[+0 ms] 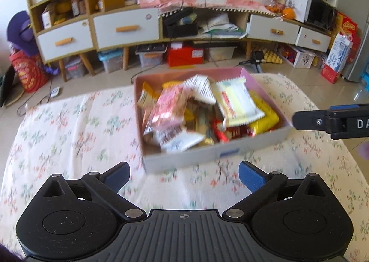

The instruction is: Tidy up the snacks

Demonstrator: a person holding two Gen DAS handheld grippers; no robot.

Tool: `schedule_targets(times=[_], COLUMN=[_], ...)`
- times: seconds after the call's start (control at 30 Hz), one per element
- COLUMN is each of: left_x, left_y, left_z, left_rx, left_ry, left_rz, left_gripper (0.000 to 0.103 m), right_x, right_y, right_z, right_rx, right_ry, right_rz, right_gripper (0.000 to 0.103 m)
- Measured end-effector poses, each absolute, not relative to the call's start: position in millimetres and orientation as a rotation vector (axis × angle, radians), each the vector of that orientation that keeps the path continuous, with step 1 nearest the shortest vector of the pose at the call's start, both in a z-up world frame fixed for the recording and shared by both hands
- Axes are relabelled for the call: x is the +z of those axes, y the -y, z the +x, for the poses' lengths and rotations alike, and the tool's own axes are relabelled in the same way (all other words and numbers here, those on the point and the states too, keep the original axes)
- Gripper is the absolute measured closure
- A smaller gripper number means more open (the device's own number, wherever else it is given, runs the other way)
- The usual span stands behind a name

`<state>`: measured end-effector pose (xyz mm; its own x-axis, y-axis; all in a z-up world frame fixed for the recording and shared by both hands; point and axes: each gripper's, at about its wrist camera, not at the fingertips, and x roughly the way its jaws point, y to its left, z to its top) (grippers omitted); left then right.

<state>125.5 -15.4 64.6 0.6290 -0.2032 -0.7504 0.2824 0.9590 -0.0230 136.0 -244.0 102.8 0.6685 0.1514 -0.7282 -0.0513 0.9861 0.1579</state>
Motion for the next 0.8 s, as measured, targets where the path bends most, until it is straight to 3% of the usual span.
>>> schedule_targets(times=[0.8], left_x=[62.8], left_y=[-2.1], left_z=[48.4], left_rx=[-0.081], left_ry=[-0.946], left_rz=[0.026], left_gripper=[0.000], right_x=[95.9], right_y=[209.9], right_z=[63.7], right_rx=[0.089], right_ry=[-0.908], right_rz=[0.064], right_gripper=[0.000])
